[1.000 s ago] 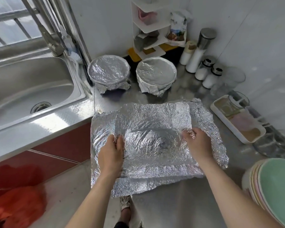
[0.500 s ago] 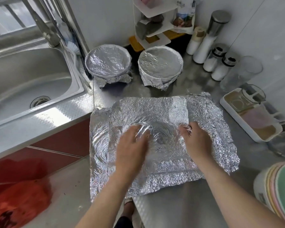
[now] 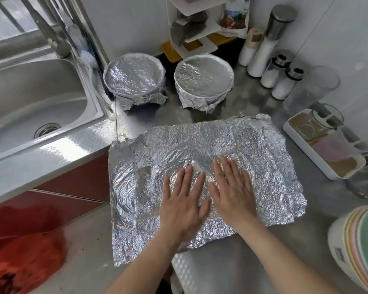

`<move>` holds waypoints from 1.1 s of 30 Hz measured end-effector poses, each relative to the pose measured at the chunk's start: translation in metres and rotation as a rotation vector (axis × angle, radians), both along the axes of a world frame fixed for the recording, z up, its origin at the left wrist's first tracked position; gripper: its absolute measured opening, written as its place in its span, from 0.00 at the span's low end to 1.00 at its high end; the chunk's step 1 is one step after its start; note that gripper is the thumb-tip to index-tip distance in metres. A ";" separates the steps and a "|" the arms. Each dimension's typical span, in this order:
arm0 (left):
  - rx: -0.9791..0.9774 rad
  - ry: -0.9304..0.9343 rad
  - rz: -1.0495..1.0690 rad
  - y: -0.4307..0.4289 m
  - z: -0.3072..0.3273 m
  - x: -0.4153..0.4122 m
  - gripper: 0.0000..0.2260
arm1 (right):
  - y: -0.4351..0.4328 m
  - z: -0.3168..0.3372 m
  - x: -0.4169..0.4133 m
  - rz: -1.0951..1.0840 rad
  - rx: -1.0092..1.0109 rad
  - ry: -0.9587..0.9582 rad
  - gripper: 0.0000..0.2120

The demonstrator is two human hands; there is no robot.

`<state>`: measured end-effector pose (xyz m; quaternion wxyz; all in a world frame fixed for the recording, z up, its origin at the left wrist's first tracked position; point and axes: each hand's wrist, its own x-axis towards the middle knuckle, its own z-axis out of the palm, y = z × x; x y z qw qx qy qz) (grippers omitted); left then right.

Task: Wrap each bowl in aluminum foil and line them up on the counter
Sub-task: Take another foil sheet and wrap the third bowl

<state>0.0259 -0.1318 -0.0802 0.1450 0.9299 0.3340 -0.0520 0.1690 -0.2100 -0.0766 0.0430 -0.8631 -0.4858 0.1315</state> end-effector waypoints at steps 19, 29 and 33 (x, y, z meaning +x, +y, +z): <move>-0.033 0.100 -0.002 0.006 0.035 0.011 0.29 | -0.033 0.118 0.008 -0.253 0.202 -0.065 0.30; -0.481 -0.349 -0.065 -0.114 0.121 0.081 0.11 | -0.134 0.152 0.011 -0.654 0.303 -0.160 0.23; -0.504 -0.390 -0.061 -0.149 0.132 0.096 0.13 | -0.159 0.155 0.014 -0.695 0.082 -0.095 0.17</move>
